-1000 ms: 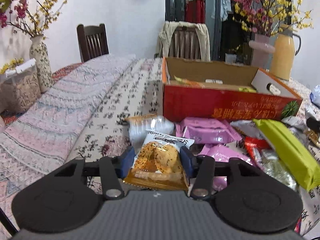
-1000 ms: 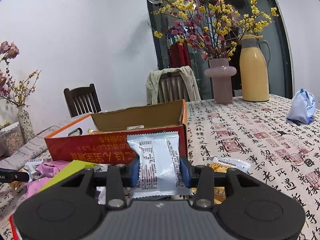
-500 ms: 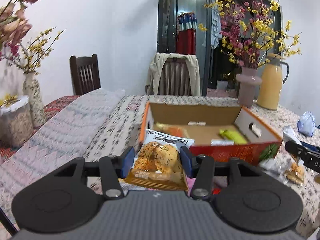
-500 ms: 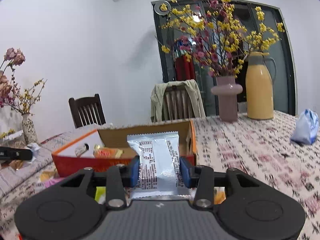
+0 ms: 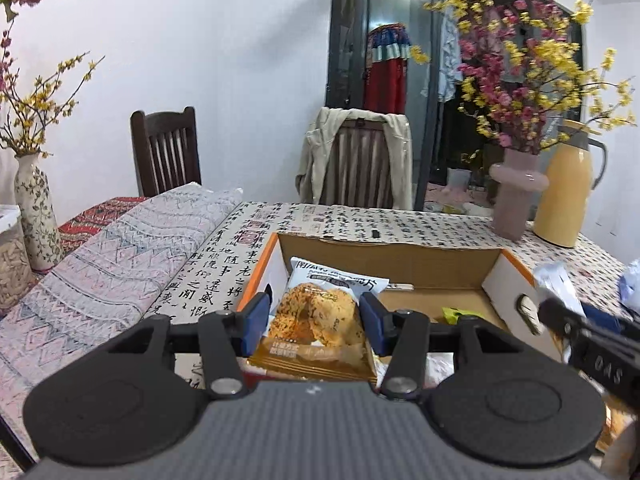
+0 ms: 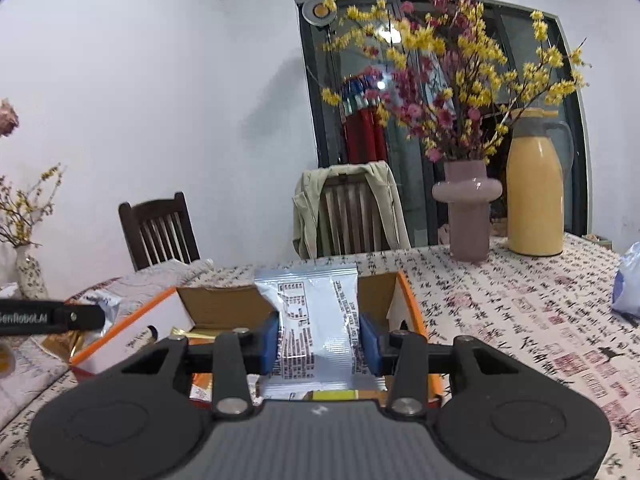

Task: Organize snacks
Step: 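Carry both packets over the box and release them inside, then withdraw both tools from the box back toward the snack pile, then grasp a round cookie packet with the right tool while the left tool grasps a cookie packet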

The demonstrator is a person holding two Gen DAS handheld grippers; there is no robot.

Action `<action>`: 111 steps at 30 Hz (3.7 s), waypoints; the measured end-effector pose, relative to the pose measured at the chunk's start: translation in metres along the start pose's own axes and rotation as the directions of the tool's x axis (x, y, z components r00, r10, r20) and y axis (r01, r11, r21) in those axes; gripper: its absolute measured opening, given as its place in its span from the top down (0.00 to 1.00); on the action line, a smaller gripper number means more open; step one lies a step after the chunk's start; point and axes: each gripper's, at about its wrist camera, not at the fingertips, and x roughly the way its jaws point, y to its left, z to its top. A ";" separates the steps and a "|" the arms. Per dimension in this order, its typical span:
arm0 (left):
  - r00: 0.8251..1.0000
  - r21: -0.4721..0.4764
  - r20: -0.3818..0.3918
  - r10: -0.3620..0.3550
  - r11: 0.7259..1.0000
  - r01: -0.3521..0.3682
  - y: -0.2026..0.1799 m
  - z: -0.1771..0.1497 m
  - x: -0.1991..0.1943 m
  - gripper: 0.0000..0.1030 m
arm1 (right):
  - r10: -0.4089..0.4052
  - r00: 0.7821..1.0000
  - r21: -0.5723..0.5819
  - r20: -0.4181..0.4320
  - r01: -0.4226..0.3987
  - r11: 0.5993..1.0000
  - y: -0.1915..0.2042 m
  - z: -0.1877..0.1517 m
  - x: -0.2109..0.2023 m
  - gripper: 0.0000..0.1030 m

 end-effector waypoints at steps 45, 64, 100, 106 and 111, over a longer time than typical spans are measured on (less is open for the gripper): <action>0.991 -0.033 0.133 0.033 0.999 -0.029 0.027 -0.028 -0.046 0.00 | -0.037 0.996 -0.016 0.080 0.038 0.999 -0.007 -0.010 -0.052 0.00; 0.988 -0.041 0.090 0.127 0.991 -0.124 0.072 -0.091 -0.055 0.00 | -0.013 0.999 -0.014 -0.030 0.012 1.000 -0.024 -0.065 -0.072 0.00; 0.994 -0.064 0.083 0.076 0.995 -0.070 0.075 -0.093 -0.054 0.00 | -0.181 0.978 0.043 -0.100 0.186 0.982 -0.072 -0.057 -0.094 0.05; 0.995 -0.075 0.074 0.066 0.995 -0.061 0.077 -0.093 -0.053 0.00 | -0.213 0.946 0.074 -0.245 0.237 0.969 -0.089 -0.044 -0.056 0.17; 0.995 -0.074 0.066 0.079 0.995 -0.074 0.077 -0.093 -0.052 0.00 | -0.230 0.916 0.072 -0.330 0.267 0.961 -0.089 -0.052 -0.034 0.51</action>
